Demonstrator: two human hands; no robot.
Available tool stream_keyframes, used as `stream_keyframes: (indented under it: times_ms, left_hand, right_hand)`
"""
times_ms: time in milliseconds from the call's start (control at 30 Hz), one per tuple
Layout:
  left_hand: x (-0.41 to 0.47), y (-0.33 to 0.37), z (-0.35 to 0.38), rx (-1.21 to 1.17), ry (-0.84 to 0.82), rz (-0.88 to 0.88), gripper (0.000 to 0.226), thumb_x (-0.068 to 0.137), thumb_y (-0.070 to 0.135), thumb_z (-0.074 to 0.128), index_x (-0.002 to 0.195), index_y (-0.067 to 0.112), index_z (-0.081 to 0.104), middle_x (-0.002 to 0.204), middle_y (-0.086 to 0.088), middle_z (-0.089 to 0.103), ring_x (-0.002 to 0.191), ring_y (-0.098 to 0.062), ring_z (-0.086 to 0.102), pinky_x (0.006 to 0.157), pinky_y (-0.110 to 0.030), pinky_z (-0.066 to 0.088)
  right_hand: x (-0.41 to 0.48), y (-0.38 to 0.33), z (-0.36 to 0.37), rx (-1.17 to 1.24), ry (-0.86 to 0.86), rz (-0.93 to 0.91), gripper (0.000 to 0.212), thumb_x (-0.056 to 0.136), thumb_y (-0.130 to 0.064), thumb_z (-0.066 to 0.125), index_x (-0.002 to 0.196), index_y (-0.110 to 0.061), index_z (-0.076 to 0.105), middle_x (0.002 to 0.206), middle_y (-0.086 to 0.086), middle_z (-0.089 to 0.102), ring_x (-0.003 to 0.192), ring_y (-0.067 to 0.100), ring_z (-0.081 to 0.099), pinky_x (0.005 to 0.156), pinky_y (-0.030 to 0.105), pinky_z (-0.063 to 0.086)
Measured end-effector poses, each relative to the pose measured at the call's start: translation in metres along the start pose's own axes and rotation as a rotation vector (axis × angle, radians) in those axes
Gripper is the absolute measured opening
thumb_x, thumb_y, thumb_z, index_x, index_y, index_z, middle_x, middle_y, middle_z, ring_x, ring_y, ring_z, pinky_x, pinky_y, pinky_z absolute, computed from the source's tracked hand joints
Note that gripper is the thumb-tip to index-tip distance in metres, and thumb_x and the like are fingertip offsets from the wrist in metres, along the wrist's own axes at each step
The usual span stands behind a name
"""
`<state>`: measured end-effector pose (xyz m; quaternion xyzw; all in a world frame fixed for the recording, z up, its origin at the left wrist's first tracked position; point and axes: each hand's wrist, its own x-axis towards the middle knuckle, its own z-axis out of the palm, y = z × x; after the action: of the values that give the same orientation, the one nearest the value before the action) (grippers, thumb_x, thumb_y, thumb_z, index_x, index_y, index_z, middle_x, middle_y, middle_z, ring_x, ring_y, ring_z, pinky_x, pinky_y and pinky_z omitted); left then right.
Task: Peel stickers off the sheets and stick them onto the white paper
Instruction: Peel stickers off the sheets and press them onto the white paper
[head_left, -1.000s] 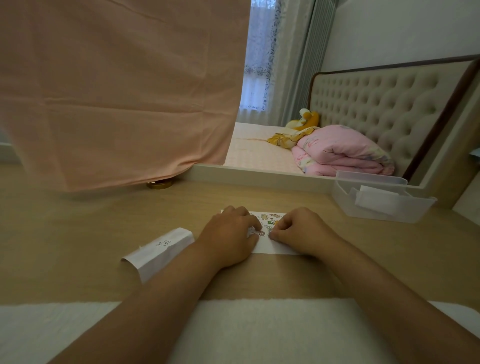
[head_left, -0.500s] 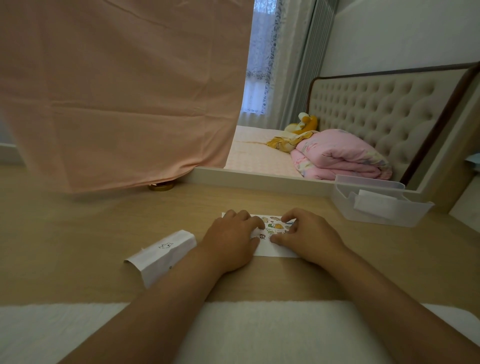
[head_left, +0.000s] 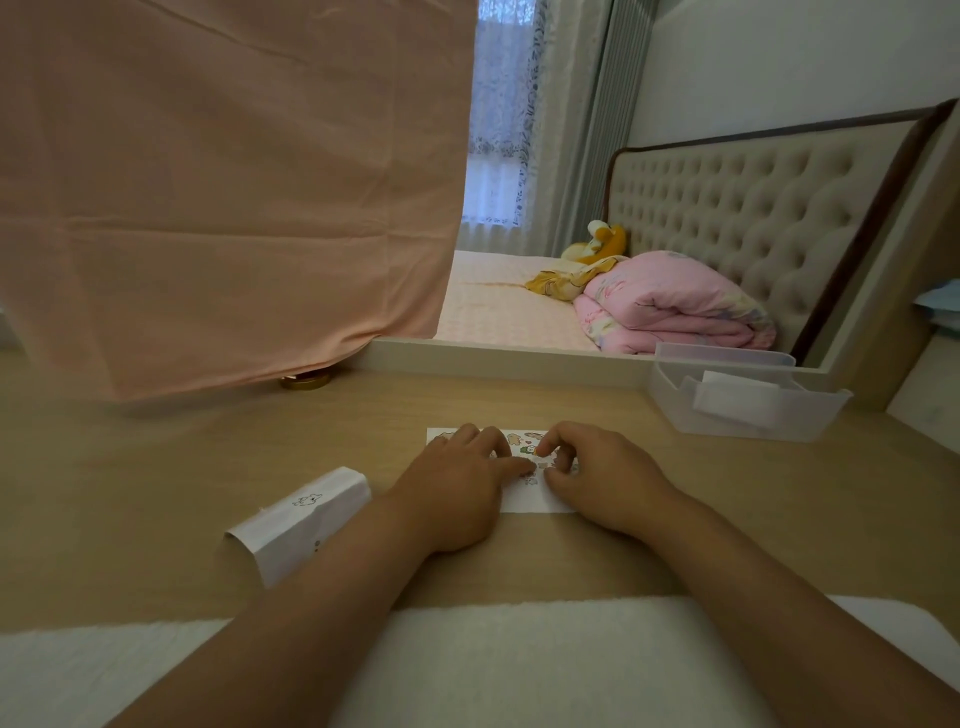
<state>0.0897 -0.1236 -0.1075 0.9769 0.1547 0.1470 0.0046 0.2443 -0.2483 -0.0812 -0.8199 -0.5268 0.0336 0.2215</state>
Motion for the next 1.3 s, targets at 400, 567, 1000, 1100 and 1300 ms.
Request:
stream_keyframes:
  times_ms: [400,567,1000,1100,1300]
  left_hand:
    - [-0.001,-0.001,0.006,-0.245,0.029,-0.149,0.054,0.098,0.024,0.048,0.150,0.024,0.034,0.145,0.007,0.046,0.133,-0.015,0.035,0.109,-0.029,0.029]
    - [-0.002,0.001,0.006,-0.195,0.034,-0.151,0.049,0.100,0.024,0.044,0.149,0.022,0.036,0.149,0.006,0.042,0.135,-0.017,0.033,0.109,-0.030,0.028]
    - [-0.007,0.013,-0.006,-0.005,-0.086,-0.094,0.048,0.105,0.040,0.033,0.153,0.032,0.037,0.153,0.006,0.038,0.138,-0.018,0.036,0.106,-0.030,0.038]
    - [-0.008,0.018,-0.010,0.010,-0.142,-0.095,0.051,0.106,0.043,0.032,0.155,0.030,0.034,0.162,0.004,0.030,0.147,-0.015,0.030,0.113,-0.030,0.032]
    - [-0.013,0.021,-0.013,-0.042,-0.199,-0.139,0.051,0.107,0.042,0.031,0.156,0.032,0.029,0.165,0.006,0.022,0.151,-0.016,0.022,0.117,-0.033,0.026]
  right_hand:
    - [-0.007,-0.012,-0.003,-0.344,-0.173,-0.230,0.052,0.096,-0.031,0.046,0.147,-0.031,0.047,0.153,-0.006,0.039,0.137,0.019,0.035,0.110,0.036,0.032]
    - [-0.018,-0.011,-0.004,-0.430,-0.320,-0.232,0.058,0.103,-0.033,0.032,0.160,-0.029,0.019,0.168,-0.006,0.013,0.152,0.017,0.016,0.119,0.041,0.023]
    - [-0.021,0.005,-0.007,-0.298,-0.209,-0.231,0.049,0.100,-0.035,0.039,0.147,-0.048,0.041,0.162,-0.017,0.031,0.145,0.007,0.035,0.113,0.033,0.036]
    - [-0.020,0.005,-0.005,-0.269,-0.171,-0.231,0.048,0.098,-0.035,0.042,0.144,-0.049,0.046,0.159,-0.017,0.036,0.144,0.005,0.037,0.112,0.034,0.038]
    - [-0.023,0.004,-0.009,-0.286,-0.130,-0.269,0.040,0.098,-0.038,0.046,0.135,-0.047,0.058,0.153,-0.016,0.045,0.139,0.007,0.043,0.106,0.031,0.042]
